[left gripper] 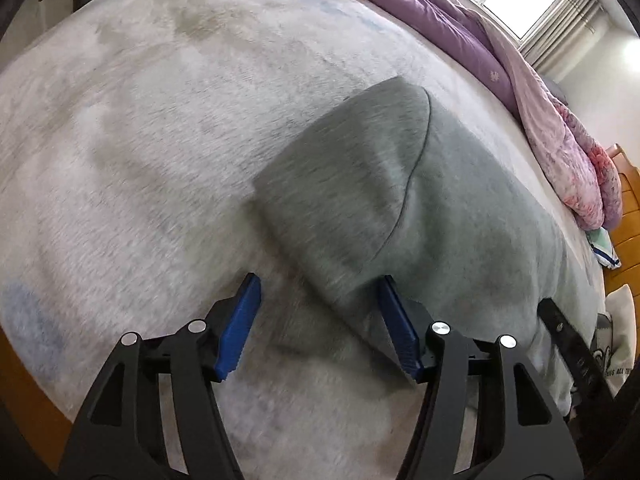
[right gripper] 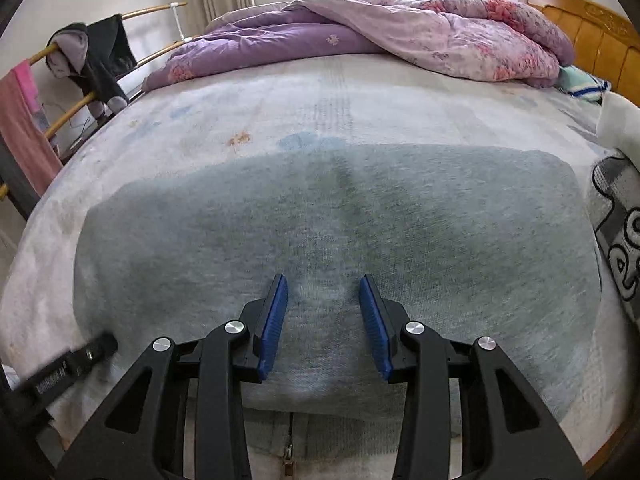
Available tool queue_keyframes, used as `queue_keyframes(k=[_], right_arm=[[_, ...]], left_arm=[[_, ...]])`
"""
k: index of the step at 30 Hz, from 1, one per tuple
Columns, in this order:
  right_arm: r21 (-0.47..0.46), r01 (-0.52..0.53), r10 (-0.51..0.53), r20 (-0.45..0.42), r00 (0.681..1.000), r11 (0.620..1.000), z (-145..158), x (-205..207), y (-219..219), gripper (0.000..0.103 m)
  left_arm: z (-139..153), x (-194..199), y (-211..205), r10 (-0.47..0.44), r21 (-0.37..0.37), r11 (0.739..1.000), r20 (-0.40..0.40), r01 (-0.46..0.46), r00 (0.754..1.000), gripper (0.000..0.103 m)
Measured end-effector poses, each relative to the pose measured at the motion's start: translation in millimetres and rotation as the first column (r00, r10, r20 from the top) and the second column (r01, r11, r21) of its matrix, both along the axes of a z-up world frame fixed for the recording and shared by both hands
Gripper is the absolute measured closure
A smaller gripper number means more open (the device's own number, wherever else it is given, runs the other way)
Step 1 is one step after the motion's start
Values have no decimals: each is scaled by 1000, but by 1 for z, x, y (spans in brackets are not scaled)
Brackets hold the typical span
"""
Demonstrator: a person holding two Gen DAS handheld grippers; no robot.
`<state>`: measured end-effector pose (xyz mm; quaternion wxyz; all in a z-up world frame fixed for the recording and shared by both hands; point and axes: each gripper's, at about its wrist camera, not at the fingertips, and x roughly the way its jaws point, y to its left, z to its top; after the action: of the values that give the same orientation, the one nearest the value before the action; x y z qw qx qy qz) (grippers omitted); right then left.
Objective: Fold large clothes
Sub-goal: 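Fold the hoodie in half toward the hem with both tools, then grasp the folded grey hoodie with both tools and lift it off the bed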
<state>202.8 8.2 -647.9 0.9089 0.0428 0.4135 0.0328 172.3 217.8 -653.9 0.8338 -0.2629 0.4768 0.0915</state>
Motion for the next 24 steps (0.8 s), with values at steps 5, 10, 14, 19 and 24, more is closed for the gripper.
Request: queue_keyframes(k=[5,10,14,19,24], right_arm=[[11,-11,11,-1,1000,1000,-7,3,-2,66],[28,-20,20,0,1000,999,3,-1,-5,65],[57,-15,13,34,999,998,21,-20,-10,59],[79,-112,106,72,992,991,41,-51,9,54],[74,-207,198,114,974,975,51,-67,29,48]], left_arm=[[10,6,-14,-61,82,995,-14,62,998,88],[25,11,-12,-61,68,996,-16,62,998,91],[73,6,-20,-82,67,995,110,75,991,91],[99,6,-29,-116,33,993,164,112,980,91],[111,7,-30,-144,12,989,191,145,971,92]])
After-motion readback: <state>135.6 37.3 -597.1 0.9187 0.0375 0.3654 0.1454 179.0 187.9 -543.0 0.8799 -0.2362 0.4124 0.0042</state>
